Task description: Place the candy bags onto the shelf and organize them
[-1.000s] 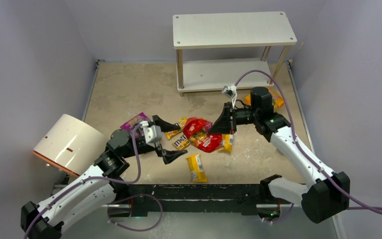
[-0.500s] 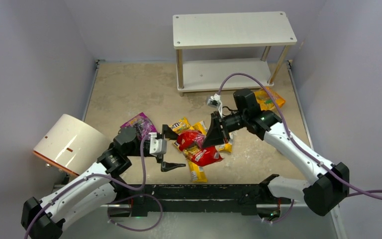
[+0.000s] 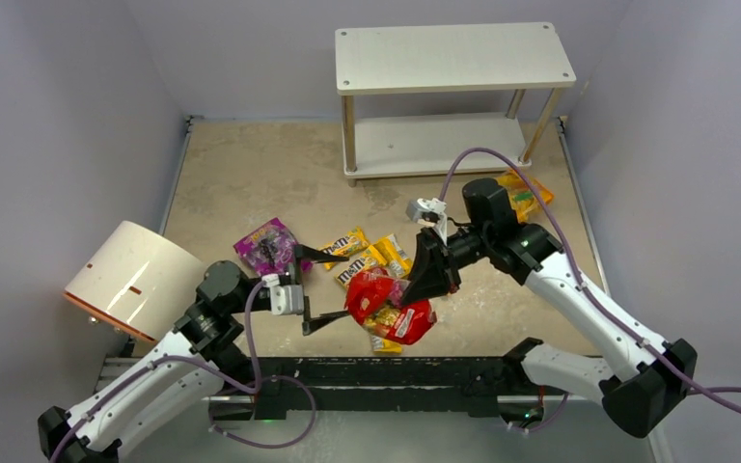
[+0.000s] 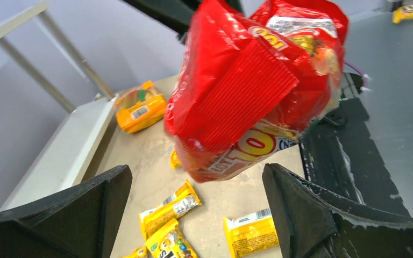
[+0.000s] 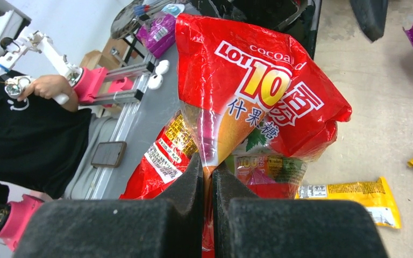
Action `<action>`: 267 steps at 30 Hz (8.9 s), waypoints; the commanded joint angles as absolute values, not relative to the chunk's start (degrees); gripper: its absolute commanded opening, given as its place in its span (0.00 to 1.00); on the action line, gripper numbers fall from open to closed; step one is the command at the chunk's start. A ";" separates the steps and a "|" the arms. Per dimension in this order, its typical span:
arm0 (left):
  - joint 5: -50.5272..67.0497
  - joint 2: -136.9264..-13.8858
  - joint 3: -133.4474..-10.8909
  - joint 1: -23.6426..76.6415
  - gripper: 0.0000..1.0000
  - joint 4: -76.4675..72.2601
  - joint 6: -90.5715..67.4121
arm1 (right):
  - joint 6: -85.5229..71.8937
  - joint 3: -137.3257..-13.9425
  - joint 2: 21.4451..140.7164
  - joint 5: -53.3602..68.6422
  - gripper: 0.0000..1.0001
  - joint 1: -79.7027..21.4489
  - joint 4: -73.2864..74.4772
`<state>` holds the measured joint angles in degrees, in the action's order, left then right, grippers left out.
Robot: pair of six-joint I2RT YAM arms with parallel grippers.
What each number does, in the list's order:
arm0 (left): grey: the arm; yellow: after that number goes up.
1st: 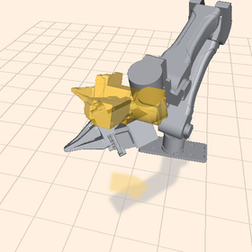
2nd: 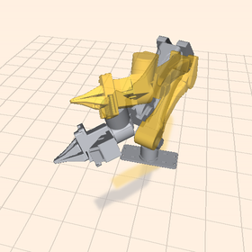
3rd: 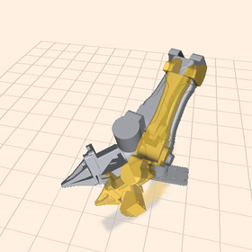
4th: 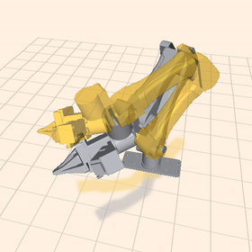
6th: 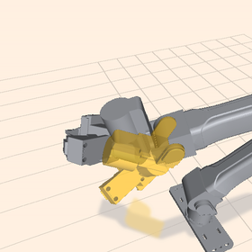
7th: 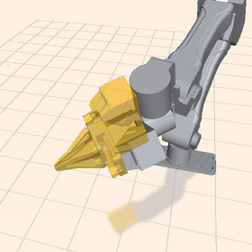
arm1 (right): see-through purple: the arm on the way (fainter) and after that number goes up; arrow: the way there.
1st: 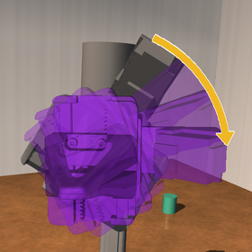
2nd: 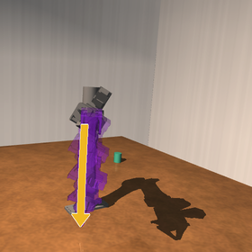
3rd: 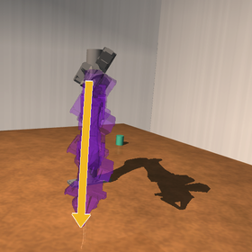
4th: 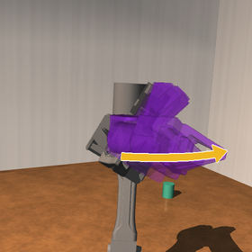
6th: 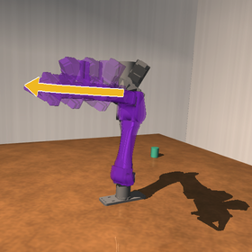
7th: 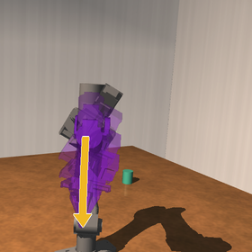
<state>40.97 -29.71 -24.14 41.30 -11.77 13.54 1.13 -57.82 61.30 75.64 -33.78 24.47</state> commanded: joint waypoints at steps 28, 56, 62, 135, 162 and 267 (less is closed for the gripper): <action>63.64 -46.18 -32.01 43.12 0.00 -24.75 10.01 | -0.65 -63.46 67.71 68.73 0.05 -39.11 19.67; 24.38 -51.18 -35.43 27.08 0.00 -19.88 -47.45 | -34.57 -31.43 53.61 35.74 0.97 -25.02 -29.07; 45.90 -59.21 -29.87 19.53 0.00 -47.84 -64.17 | -41.33 -30.12 64.32 52.67 0.96 -19.86 -47.64; -4.66 -42.93 -37.27 19.60 0.95 17.93 -41.24 | -65.20 -52.67 86.11 -9.84 0.00 -21.03 -44.58; -9.61 -45.04 -37.95 19.69 0.95 25.86 -43.48 | -85.95 -76.30 123.72 -26.53 0.12 -30.87 -47.61; 27.06 -48.18 -34.25 38.72 0.00 -21.40 -14.79 | -39.79 -24.07 45.21 24.53 0.99 -29.36 -22.82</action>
<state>23.79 -52.60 -33.58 37.93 -4.25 -19.62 -38.04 -24.23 44.66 22.72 -29.56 -16.75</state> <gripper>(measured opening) 0.131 0.987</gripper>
